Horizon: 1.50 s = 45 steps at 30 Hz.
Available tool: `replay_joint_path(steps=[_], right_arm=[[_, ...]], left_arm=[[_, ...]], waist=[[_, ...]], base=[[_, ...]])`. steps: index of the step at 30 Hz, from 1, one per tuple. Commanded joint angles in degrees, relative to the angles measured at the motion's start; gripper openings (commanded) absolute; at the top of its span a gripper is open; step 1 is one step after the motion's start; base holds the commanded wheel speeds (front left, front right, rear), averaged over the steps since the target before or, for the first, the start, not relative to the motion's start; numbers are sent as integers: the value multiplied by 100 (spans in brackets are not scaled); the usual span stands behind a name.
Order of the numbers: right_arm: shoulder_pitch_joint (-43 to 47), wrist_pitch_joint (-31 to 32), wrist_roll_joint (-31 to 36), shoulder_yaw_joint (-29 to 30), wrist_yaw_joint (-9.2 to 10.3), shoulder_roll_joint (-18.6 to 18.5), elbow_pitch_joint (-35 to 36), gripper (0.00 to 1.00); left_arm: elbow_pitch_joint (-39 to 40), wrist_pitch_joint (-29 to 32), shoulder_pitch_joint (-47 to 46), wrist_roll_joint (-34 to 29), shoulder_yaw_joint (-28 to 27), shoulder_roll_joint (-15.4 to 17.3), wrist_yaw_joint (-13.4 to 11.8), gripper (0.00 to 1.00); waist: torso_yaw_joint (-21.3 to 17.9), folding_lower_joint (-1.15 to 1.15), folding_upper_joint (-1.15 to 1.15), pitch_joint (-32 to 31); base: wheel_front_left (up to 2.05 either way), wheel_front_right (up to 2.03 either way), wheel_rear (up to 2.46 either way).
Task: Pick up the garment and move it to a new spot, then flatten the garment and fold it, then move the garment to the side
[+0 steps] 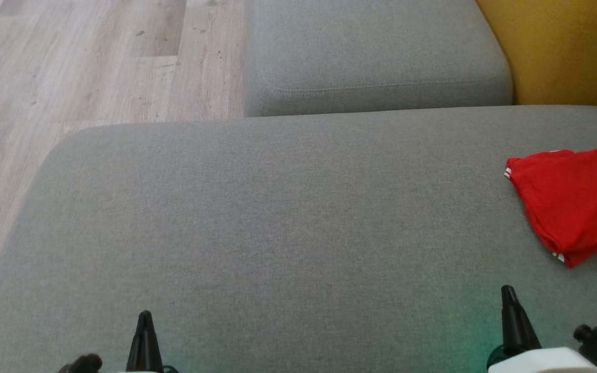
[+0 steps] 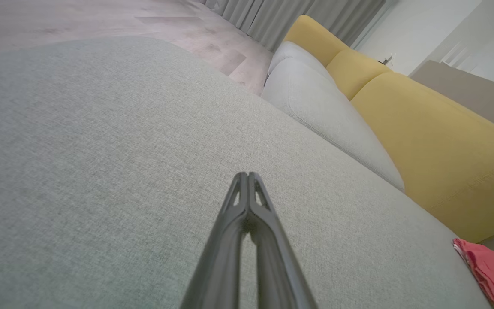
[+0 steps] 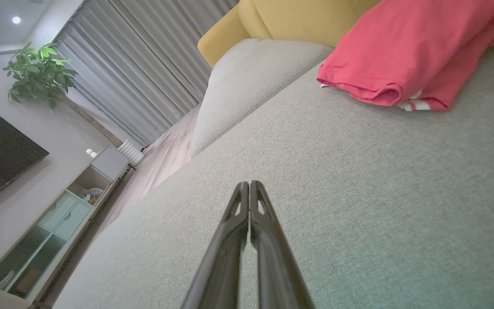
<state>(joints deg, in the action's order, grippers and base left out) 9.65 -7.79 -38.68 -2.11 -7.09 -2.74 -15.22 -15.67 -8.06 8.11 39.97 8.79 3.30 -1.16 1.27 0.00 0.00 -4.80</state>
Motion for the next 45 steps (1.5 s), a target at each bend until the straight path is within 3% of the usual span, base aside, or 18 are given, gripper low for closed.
replay_joint_path(steps=[1, 45], right_arm=[[-377, 28, -182, 1, -16, -105, 177, 0], [-1039, 721, -3148, 374, -29, -132, 151, 0]], left_arm=[[177, 34, -338, 162, -183, 68, 50, 0], [175, 742, -936, 3063, -830, 81, 504, 0]], waist=[[-3, 0, 0, 9], [-72, 0, 0, 281]], base=[[0, 0, 0], [0, 0, 0]])
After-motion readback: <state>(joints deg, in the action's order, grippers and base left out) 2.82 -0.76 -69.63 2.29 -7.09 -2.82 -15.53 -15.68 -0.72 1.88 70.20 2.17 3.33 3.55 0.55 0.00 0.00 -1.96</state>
